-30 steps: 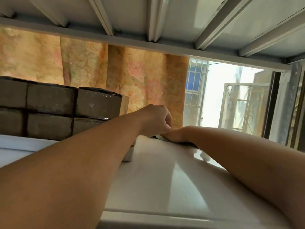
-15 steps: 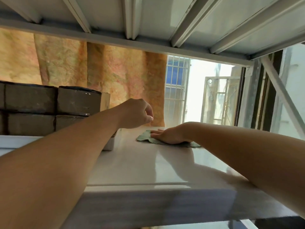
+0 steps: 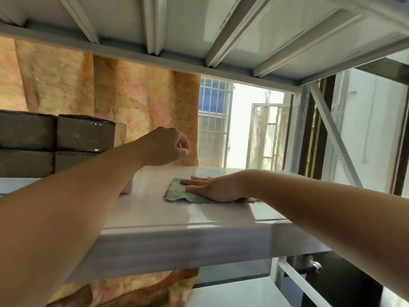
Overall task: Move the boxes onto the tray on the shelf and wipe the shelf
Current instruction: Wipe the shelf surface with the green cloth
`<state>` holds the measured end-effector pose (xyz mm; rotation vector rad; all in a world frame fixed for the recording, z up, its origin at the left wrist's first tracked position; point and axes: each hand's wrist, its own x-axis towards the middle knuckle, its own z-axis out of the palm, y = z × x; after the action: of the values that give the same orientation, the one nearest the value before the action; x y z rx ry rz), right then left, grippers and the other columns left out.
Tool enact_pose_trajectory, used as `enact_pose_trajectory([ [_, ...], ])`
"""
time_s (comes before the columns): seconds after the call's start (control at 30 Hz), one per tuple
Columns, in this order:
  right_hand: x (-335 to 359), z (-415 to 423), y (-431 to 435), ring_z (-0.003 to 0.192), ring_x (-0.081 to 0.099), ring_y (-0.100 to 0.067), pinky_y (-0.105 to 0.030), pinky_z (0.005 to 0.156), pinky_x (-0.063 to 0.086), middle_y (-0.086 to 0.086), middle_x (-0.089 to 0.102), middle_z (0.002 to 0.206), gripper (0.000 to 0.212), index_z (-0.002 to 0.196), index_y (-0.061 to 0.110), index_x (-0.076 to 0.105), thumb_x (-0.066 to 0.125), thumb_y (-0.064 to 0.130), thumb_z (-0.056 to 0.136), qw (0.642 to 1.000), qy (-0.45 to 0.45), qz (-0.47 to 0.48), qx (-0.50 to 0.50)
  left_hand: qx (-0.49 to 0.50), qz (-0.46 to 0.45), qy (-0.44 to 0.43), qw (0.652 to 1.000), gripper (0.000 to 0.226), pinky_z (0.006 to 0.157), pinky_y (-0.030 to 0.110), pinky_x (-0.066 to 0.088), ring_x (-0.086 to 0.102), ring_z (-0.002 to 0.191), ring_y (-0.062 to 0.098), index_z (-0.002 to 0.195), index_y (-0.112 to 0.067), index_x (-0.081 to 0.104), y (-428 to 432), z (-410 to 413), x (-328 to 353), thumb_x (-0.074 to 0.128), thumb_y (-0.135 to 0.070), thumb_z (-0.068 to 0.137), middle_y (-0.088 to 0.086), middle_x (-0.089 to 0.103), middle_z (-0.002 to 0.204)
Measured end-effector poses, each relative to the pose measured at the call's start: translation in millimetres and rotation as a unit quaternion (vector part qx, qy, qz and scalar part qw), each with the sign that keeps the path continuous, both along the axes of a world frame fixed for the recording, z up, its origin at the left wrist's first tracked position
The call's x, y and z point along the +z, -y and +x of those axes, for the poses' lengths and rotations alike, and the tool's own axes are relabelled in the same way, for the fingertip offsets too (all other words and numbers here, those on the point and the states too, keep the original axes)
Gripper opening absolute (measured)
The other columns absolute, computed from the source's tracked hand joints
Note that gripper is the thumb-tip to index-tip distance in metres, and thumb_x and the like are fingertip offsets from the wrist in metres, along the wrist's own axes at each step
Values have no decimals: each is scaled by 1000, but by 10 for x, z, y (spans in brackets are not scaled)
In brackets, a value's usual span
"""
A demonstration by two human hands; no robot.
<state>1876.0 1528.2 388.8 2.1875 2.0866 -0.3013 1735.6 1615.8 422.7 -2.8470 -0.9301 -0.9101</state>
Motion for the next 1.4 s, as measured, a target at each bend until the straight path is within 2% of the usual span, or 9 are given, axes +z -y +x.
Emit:
enact_pose_trajectory([
  [0.2,-28,-35,247,148,-7,-18,-51,116,-7,16,-8,159,54,146,51,-2,9,62,94,999,-17,5,26,-23,-8,2,1000,18,60,17,37,51,73,3,95,-18,68,100,33,-9,53,-26,93,-14,54,77],
  [0.57,-63,11,558,146,-11,-22,-38,114,-11,6,-8,160,51,150,39,-1,9,46,101,997,36,40,61,-36,-13,-9,999,14,62,17,37,53,75,4,90,-23,68,180,37,-81,54,-25,92,-16,56,77],
  [0.67,-84,89,595,147,-10,-24,-45,115,-9,5,-5,161,51,150,41,2,10,49,100,997,26,54,53,-41,-7,-16,999,14,63,17,38,53,75,0,90,-23,68,194,52,-68,54,-26,92,-15,59,80],
  [0.83,-94,326,716,145,-19,-24,-53,112,-14,10,-3,160,53,147,49,9,10,59,95,997,15,72,-16,-39,-3,-10,999,13,61,17,36,51,72,-2,88,-23,68,227,59,-66,55,-23,92,-15,59,77],
  [0.9,-90,475,767,145,-14,-25,-52,113,-13,10,-5,160,54,146,51,9,10,62,94,996,30,74,-46,-43,2,-11,999,13,60,17,35,50,71,-3,86,-25,67,270,89,-67,55,-23,92,-15,59,77],
  [1.03,-104,795,826,146,2,-37,-58,116,0,6,-12,160,59,144,55,15,18,71,88,988,-19,86,-124,-58,19,-20,998,15,57,12,32,50,68,-4,82,-28,64,363,166,-76,55,-23,92,-21,56,74],
  [1.17,-94,1062,912,146,5,-34,-58,116,2,6,-10,160,59,144,55,18,22,72,88,980,-49,93,-170,-83,38,-23,996,14,57,-1,37,49,65,-5,82,-27,62,457,244,-104,55,-21,92,-24,52,71],
  [1.3,-93,1213,955,146,8,-32,-55,116,2,3,-7,161,61,145,52,18,21,73,87,972,-37,94,-213,-80,47,-36,995,14,55,4,36,49,65,-5,90,-21,69,503,289,-142,55,-21,92,-24,53,71],
  [1.4,-107,1244,940,147,9,-31,-53,115,3,0,-2,161,62,146,50,17,20,72,88,969,-32,97,-226,-87,48,-36,994,15,57,-3,35,49,65,-4,91,-19,70,531,309,-155,55,-19,92,-23,53,71],
])
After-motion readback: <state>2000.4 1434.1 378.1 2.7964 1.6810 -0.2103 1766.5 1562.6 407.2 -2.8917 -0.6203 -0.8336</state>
